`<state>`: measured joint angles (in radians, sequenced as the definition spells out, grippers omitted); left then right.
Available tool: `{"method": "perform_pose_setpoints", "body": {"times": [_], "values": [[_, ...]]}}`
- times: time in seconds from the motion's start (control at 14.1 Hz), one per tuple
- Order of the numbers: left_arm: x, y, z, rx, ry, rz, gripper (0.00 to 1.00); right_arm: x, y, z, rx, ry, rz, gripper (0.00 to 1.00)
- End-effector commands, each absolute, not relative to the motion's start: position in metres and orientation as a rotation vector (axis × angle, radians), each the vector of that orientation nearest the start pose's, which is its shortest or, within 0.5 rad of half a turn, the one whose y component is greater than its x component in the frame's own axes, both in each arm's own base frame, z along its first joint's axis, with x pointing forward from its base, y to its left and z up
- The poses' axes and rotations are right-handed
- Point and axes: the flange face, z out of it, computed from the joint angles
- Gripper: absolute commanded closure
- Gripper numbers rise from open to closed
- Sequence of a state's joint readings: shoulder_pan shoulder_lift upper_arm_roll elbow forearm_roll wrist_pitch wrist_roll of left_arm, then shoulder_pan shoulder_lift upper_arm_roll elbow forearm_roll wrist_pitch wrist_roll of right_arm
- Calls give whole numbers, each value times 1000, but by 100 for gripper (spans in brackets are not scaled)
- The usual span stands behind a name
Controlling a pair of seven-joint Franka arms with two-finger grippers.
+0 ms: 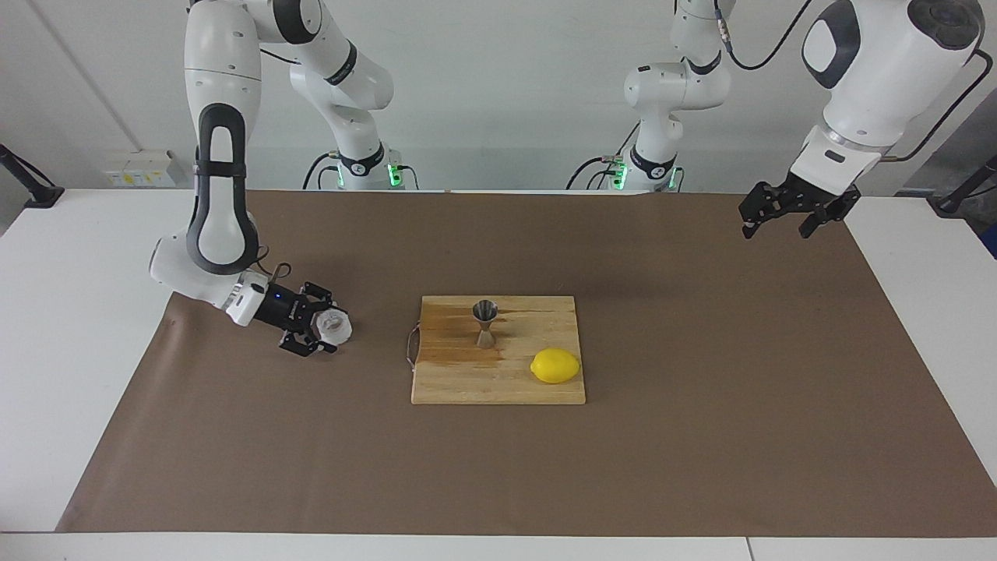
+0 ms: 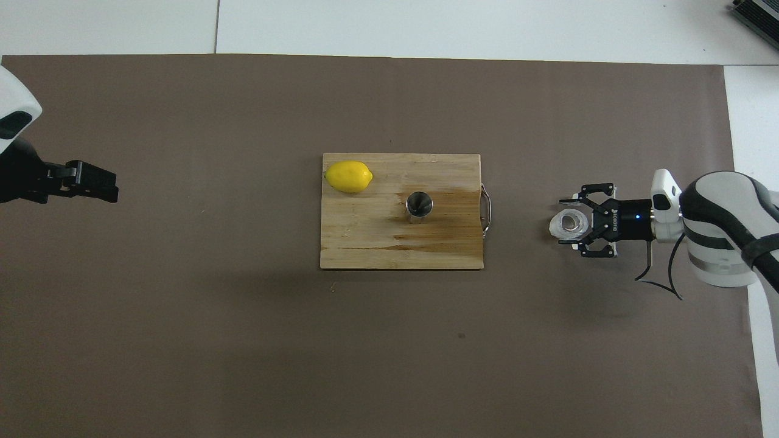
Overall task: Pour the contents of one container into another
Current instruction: 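Close the right gripper around the small white cup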
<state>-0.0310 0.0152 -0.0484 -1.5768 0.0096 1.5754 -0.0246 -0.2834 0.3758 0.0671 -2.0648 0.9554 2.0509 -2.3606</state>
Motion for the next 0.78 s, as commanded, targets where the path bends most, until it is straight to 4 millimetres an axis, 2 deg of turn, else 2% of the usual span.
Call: {"method": "perform_pose_setpoints", "body": {"times": [0.0, 0.14, 0.21, 0.35, 0.42, 0.57, 0.71], "values": [[554, -43, 623, -3107, 114, 17, 0, 558, -75, 236, -1786, -1704, -830, 42], [555, -50, 626, -3111, 117, -7, 0, 557, -75, 236, -1784, -1705, -828, 68], [555, -51, 625, -3112, 119, -5, 0, 558, -75, 236, -1786, -1703, -831, 73], [553, -48, 625, -3112, 117, -5, 0, 562, -77, 244, -1800, -1687, -835, 73], [554, -48, 626, -3113, 112, -17, 0, 567, -75, 255, -1829, -1663, -831, 72], [557, -50, 625, -3113, 118, -59, 0, 575, -55, 272, -1877, -1613, -795, 72], [560, -52, 624, -3115, 124, -95, 0, 585, -31, 310, -1993, -1617, -728, 72]]}}
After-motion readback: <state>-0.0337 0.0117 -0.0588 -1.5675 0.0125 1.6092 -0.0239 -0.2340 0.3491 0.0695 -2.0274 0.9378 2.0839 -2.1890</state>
